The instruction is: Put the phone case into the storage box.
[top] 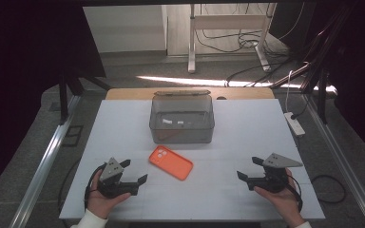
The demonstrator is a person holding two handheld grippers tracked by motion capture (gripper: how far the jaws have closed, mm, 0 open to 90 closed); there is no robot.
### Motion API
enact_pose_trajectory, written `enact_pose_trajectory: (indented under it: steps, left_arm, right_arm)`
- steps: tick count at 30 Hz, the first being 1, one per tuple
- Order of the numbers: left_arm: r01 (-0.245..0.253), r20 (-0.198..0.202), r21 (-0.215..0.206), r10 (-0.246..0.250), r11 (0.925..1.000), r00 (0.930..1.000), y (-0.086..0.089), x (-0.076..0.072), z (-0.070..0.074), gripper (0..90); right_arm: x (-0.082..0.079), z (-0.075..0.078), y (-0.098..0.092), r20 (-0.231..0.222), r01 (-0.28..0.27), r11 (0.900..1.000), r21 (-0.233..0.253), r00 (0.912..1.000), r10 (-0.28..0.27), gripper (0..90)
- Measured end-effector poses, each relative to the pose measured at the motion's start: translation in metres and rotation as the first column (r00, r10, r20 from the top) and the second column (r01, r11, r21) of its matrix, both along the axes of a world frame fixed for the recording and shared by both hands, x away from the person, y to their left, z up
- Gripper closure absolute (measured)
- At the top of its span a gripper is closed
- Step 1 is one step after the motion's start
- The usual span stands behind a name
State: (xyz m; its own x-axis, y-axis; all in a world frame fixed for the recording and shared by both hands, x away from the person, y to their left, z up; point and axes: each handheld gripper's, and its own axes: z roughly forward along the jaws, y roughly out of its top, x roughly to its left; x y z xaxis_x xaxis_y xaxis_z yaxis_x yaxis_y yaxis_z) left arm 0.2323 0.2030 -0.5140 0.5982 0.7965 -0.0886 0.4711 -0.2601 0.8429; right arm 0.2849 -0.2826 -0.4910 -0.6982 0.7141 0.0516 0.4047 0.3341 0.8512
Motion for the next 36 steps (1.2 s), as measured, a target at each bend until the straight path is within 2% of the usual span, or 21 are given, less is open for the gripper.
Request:
enact_pose_trajectory:
  steps: [5, 9, 25, 28, 36]
  left_arm:
    - [0.002, 0.006, 0.003, -0.002, 1.0000, 1.0000, -0.002, 0.000, 0.001, 13.8]
    - [0.004, 0.002, 0.005, -0.004, 1.0000, 1.0000, -0.004, 0.000, 0.001, 13.9]
    - [0.013, -0.005, 0.015, -0.013, 0.9998, 0.9999, -0.005, 0.000, -0.002, 14.0]
    - [0.015, -0.003, 0.017, -0.015, 0.9997, 0.9999, -0.006, 0.000, -0.001, 14.0]
    - [0.012, -0.003, 0.017, -0.012, 0.9998, 0.9999, -0.006, 0.000, -0.002, 14.0]
  right_arm:
    - [0.003, 0.002, 0.011, -0.012, -0.035, 0.999, -0.023, 0.9993, 0.034, 17.7]
    - [0.004, 0.000, 0.013, -0.031, -0.036, 0.999, -0.026, 0.9989, 0.035, 18.0]
    - [0.005, -0.002, 0.025, -0.054, -0.065, 0.997, -0.047, 0.9966, 0.062, 19.3]
    - [0.005, 0.000, 0.028, -0.057, -0.071, 0.995, -0.065, 0.9961, 0.067, 19.3]
    - [0.008, 0.007, 0.034, -0.055, -0.080, 0.995, -0.057, 0.9955, 0.077, 19.5]
